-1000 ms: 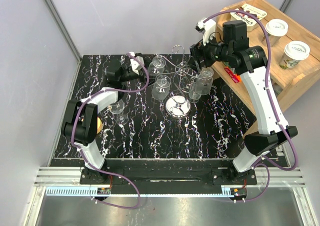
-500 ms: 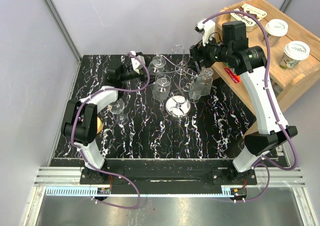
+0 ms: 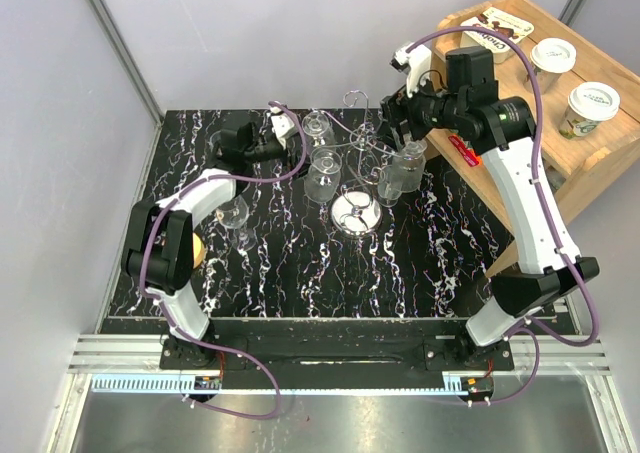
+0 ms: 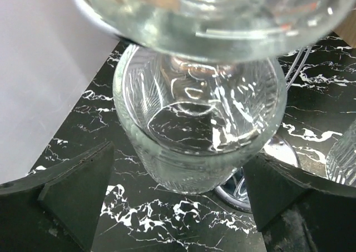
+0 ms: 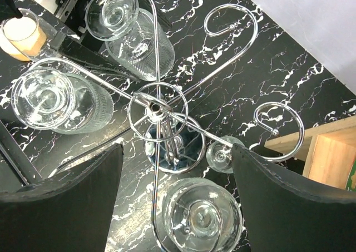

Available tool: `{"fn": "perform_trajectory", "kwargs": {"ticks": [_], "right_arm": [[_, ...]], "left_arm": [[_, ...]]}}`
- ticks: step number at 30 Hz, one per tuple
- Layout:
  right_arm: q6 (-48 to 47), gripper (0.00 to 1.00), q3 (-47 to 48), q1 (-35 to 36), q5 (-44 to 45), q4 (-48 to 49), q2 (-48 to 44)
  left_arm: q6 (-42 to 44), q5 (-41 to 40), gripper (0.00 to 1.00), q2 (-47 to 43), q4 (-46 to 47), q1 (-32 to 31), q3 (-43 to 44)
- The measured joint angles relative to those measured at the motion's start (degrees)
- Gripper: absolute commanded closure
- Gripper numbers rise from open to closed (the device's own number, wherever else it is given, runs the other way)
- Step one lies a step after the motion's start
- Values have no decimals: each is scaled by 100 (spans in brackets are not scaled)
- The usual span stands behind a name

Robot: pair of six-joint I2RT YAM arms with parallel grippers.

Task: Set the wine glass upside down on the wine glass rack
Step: Turn the wine glass upside down at the wine rack, then adjust the wine rack at the center of the board.

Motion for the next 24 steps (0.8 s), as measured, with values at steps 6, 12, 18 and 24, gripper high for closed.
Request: {"fn": "perform_trajectory", "kwargs": {"ticks": [6,12,18,24], "right_arm": [[-46,16,-166,0,2,2,-234],[-201,17,-219,0,11,-118,-354],[-404,17,-232,0,39,-339,-358],[-654,18,46,4,-59,-448,-219]], "left_arm": [[538,-308,1,-332,-1115,2,238],[1307,-870,1,-1088,-2369,39,448],[1810,-1342,1,-1825,-3477,208,586],[2114,-1897,1,-2223,-4662,289,946]]}}
